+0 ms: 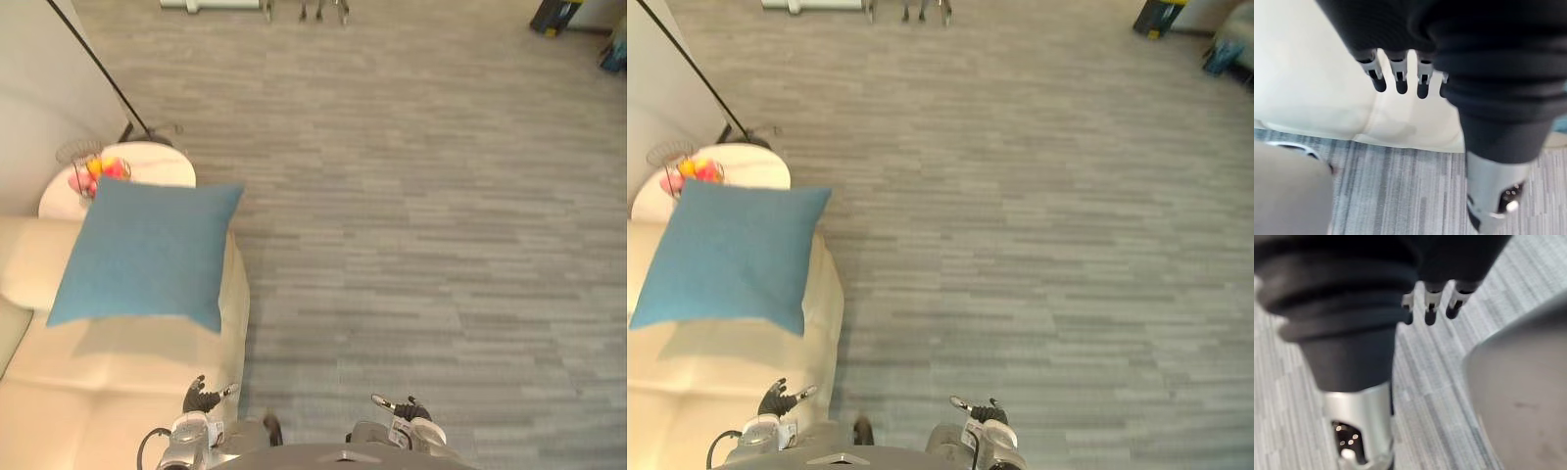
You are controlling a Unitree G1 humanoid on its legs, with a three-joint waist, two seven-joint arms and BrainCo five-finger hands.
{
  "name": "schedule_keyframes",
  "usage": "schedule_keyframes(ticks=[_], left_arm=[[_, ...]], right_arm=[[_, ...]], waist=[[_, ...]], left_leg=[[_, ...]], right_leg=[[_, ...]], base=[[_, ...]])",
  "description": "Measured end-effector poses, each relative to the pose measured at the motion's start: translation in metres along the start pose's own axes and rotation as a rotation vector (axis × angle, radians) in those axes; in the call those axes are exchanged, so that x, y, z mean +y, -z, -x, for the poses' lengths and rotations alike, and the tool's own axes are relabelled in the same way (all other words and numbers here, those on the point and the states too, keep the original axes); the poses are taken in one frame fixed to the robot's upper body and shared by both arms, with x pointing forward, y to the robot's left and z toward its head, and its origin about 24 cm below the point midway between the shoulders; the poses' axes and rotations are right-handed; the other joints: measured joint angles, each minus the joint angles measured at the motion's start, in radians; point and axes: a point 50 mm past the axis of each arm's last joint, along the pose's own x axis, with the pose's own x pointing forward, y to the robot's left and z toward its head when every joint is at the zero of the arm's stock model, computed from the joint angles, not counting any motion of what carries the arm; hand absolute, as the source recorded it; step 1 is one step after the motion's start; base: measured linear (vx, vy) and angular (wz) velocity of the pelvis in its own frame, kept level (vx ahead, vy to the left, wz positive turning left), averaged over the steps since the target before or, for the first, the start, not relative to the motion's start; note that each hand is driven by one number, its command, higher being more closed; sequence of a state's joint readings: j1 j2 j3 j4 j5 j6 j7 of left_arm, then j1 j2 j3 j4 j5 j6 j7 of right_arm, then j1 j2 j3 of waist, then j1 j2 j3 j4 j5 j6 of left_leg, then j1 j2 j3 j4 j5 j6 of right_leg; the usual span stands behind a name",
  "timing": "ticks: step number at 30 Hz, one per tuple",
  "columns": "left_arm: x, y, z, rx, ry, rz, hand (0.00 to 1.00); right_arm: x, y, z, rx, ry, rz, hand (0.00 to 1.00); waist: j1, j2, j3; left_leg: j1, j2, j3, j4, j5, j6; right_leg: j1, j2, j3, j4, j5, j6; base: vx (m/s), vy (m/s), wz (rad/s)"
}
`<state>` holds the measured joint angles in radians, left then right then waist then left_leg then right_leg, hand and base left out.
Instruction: Pick up cushions and gather them together orderly.
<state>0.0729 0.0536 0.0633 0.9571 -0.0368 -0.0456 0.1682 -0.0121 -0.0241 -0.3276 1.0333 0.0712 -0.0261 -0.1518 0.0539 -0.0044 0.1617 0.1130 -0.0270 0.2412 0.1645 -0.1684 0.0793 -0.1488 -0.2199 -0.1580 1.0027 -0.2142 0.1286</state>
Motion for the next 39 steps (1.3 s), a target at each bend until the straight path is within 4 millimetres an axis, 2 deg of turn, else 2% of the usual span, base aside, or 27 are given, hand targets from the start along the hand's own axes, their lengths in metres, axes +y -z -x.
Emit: schedule_keyframes(ticks=[2,3,4,5,6,8,9,10,11,12,13,15,16,18,19,20,23,24,25,26,28,30,34,35,36,37,39], left_arm=[[0.001,0.0,-0.001,0.004,0.0,-0.007,0.0],[0.0,0.001,0.0,0.007,0.001,-0.007,0.0],[-0.001,0.003,0.0,0.017,0.004,-0.007,0.0],[-0.001,0.003,0.0,0.019,0.005,-0.006,0.0],[-0.002,0.004,0.0,0.021,0.005,0.0,0.0],[0.0,0.006,0.001,0.031,-0.011,0.033,0.0],[0.001,0.007,0.001,0.035,-0.022,0.058,0.0],[0.0,0.007,0.001,0.04,-0.028,0.084,0.0],[-0.003,0.008,0.002,0.045,-0.028,0.106,0.0],[-0.008,0.013,0.004,0.063,-0.021,0.123,0.0],[-0.017,0.015,0.006,0.072,-0.014,0.16,0.0],[-0.019,0.017,0.007,0.081,-0.028,0.172,0.0],[-0.018,0.015,0.007,0.077,-0.035,0.194,0.0],[-0.015,0.014,0.007,0.074,-0.056,0.216,0.0],[-0.014,0.014,0.006,0.073,-0.062,0.23,0.0],[-0.013,0.012,0.006,0.067,-0.06,0.226,0.0],[-0.012,0.009,0.005,0.053,-0.054,0.214,0.0],[-0.013,0.008,0.005,0.047,-0.048,0.199,0.0],[-0.013,0.008,0.005,0.045,-0.045,0.189,0.0],[-0.01,0.007,0.005,0.041,-0.045,0.173,0.0],[0.006,0.004,0.001,0.025,-0.076,0.132,0.0],[0.01,0.004,0.0,0.028,-0.085,0.125,0.0],[0.014,0.008,-0.001,0.053,-0.101,0.126,0.0],[0.014,0.009,0.0,0.056,-0.103,0.128,0.0],[0.014,0.01,0.0,0.063,-0.102,0.13,0.0],[0.015,0.011,0.0,0.068,-0.108,0.14,0.0],[0.015,0.011,0.0,0.07,-0.111,0.15,0.0]], right_arm=[[0.001,-0.003,-0.001,-0.009,-0.005,0.007,0.0],[0.001,-0.006,-0.001,-0.016,-0.005,0.008,0.0],[-0.001,-0.006,-0.002,-0.016,0.001,0.01,0.0],[-0.002,-0.007,-0.002,-0.019,0.002,0.005,0.0],[-0.004,-0.009,-0.002,-0.026,0.01,-0.005,0.0],[-0.007,-0.004,-0.001,-0.012,0.021,-0.017,0.0],[-0.008,-0.003,-0.001,-0.008,0.026,-0.033,0.0],[-0.009,-0.004,-0.001,-0.014,0.03,-0.043,0.0],[-0.01,-0.006,-0.001,-0.027,0.033,-0.044,0.0],[-0.014,-0.011,-0.001,-0.046,0.042,-0.05,0.0],[-0.018,-0.015,-0.002,-0.059,0.056,-0.06,0.0],[-0.02,-0.015,-0.002,-0.058,0.062,-0.065,0.0],[-0.02,-0.014,-0.002,-0.058,0.064,-0.065,0.0],[-0.023,-0.009,-0.001,-0.043,0.069,-0.06,0.0],[-0.024,-0.005,0.0,-0.03,0.073,-0.056,0.0],[-0.025,-0.001,0.0,-0.012,0.076,-0.06,0.0],[-0.026,0.003,0.0,0.0,0.08,-0.067,0.0],[-0.027,0.003,0.0,0.002,0.082,-0.068,0.0],[-0.028,0.003,0.0,0.0,0.084,-0.069,0.0],[-0.027,0.004,0.001,0.008,0.084,-0.079,0.0],[-0.014,0.009,0.002,0.018,0.055,-0.101,0.0],[-0.012,0.012,0.003,0.033,0.053,-0.104,0.0],[-0.011,0.016,0.004,0.047,0.049,-0.105,0.0],[-0.011,0.015,0.003,0.046,0.049,-0.103,0.0],[-0.011,0.014,0.003,0.04,0.049,-0.103,0.0],[-0.01,0.013,0.003,0.029,0.046,-0.103,0.0],[-0.011,0.014,0.004,0.028,0.048,-0.103,0.0]], waist=[[-0.012,0.002,0.001],[-0.019,0.004,0.003],[-0.03,0.01,0.007],[-0.032,0.013,0.009],[-0.035,0.018,0.014],[-0.031,0.007,0.022],[-0.027,0.0,0.027],[-0.028,0.01,0.029],[-0.032,0.024,0.028],[-0.029,0.059,0.023],[-0.019,0.076,0.023],[-0.024,0.09,0.011],[-0.037,0.09,0.011],[-0.028,0.087,0.013],[-0.014,0.087,0.013],[-0.014,0.083,0.014],[-0.021,0.077,0.017],[-0.022,0.077,0.016],[-0.025,0.081,0.015],[-0.022,0.058,0.013],[-0.023,-0.003,0.008],[-0.022,-0.022,0.006],[-0.024,-0.024,0.013],[-0.024,-0.025,0.013],[-0.028,-0.015,0.018],[-0.036,-0.015,0.018],[-0.036,-0.014,0.019]], left_leg=[[0.063,0.006,-0.026,-0.058,-0.001,0.001],[0.073,0.01,-0.038,-0.068,-0.001,0.001],[0.085,0.02,-0.066,-0.076,-0.006,0.002],[0.09,0.024,-0.08,-0.078,-0.012,-0.005],[0.102,0.033,-0.104,-0.079,-0.034,-0.018],[0.133,0.035,-0.155,-0.074,-0.086,-0.043],[0.153,0.036,-0.186,-0.062,-0.119,-0.056],[0.165,0.053,-0.22,-0.039,-0.159,-0.067],[0.176,0.09,-0.261,-0.015,-0.209,-0.079],[0.182,0.111,-0.284,-0.001,-0.225,-0.083],[0.177,0.135,-0.332,0.035,-0.208,-0.1],[0.129,0.155,-0.375,0.131,-0.189,-0.117],[0.036,0.169,-0.374,0.306,-0.15,-0.149],[-0.047,0.211,-0.299,0.472,-0.072,-0.163],[-0.077,0.25,-0.212,0.543,-0.065,-0.157],[-0.11,0.263,-0.125,0.553,-0.076,-0.157],[-0.16,0.225,-0.027,0.409,-0.119,-0.171],[-0.178,0.205,0.031,0.26,-0.084,-0.172],[-0.188,0.196,0.073,0.16,0.006,-0.161],[-0.183,0.174,0.099,0.111,0.046,-0.131],[-0.148,0.102,0.048,0.002,0.099,-0.105],[-0.144,0.082,0.026,-0.018,0.107,-0.096],[-0.072,0.045,-0.026,-0.063,0.111,-0.08],[-0.06,0.042,-0.033,-0.067,0.11,-0.078],[-0.038,0.04,-0.078,-0.077,0.103,-0.068],[-0.039,0.048,-0.128,-0.077,0.094,-0.056],[-0.044,0.055,-0.171,-0.08,0.093,-0.058]], right_leg=[[-0.066,0.011,-0.078,-0.132,-0.044,-0.037],[-0.091,0.027,-0.082,-0.22,-0.045,-0.04],[-0.115,0.063,-0.069,-0.403,-0.021,-0.048],[-0.122,0.077,-0.057,-0.485,0.006,-0.049],[-0.122,0.106,-0.019,-0.659,0.082,-0.047],[-0.115,0.114,0.055,-0.899,0.226,-0.03],[-0.116,0.106,0.096,-0.924,0.24,-0.03],[-0.112,0.11,0.107,-0.882,0.313,-0.024],[-0.124,0.142,0.103,-0.775,0.318,-0.03],[-0.142,0.156,0.085,-0.693,0.266,-0.039],[-0.166,0.155,0.053,-0.578,0.166,-0.062],[-0.144,0.144,-0.006,-0.548,0.115,-0.08],[-0.092,0.119,-0.084,-0.554,0.091,-0.094],[-0.02,0.112,-0.144,-0.593,0.076,-0.112],[0.031,0.112,-0.179,-0.631,0.074,-0.118],[0.098,0.103,-0.226,-0.685,0.074,-0.118],[0.169,0.064,-0.301,-0.734,0.082,-0.104],[0.189,0.048,-0.339,-0.745,0.089,-0.093],[0.197,0.048,-0.36,-0.747,0.09,-0.088],[0.207,0.04,-0.37,-0.751,0.083,-0.067],[0.222,0.004,-0.374,-0.768,0.081,-0.054],[0.227,-0.012,-0.374,-0.753,0.081,-0.053],[0.201,-0.096,-0.349,-0.513,0.101,-0.028],[0.189,-0.108,-0.333,-0.466,0.112,-0.028],[0.131,-0.122,-0.253,-0.335,0.135,-0.051],[0.104,-0.079,-0.173,-0.324,0.051,-0.044],[0.087,-0.029,-0.119,-0.369,0.003,-0.047]], base=[[0.44,0.018,0.22],[0.45,-0.055,0.53],[0.29,-0.072,0.53],[0.37,-0.118,0.69],[0.38,-0.159,0.67],[0.41,-0.227,0.81],[0.45,-0.342,0.86],[0.46,-0.362,0.95],[0.44,-0.362,0.87],[0.53,-0.398,0.85],[0.45,-0.323,0.61],[0.42,-0.308,0.96],[0.39,-0.287,1.3],[0.3,-0.207,1.1],[0.45,-0.233,1.12],[0.38,-0.147,0.91],[0.23,-0.025,0.98],[0.18,0.059,1.02],[0.16,0.07,0.98],[0.15,0.079,0.86],[0.14,0.098,0.82],[0.09,0.099,0.57],[0.05,0.094,0.42],[0.01,0.054,0.49],[0.04,0.017,0.8],[0.02,-0.02,0.94],[0.02,-0.044,0.9]])
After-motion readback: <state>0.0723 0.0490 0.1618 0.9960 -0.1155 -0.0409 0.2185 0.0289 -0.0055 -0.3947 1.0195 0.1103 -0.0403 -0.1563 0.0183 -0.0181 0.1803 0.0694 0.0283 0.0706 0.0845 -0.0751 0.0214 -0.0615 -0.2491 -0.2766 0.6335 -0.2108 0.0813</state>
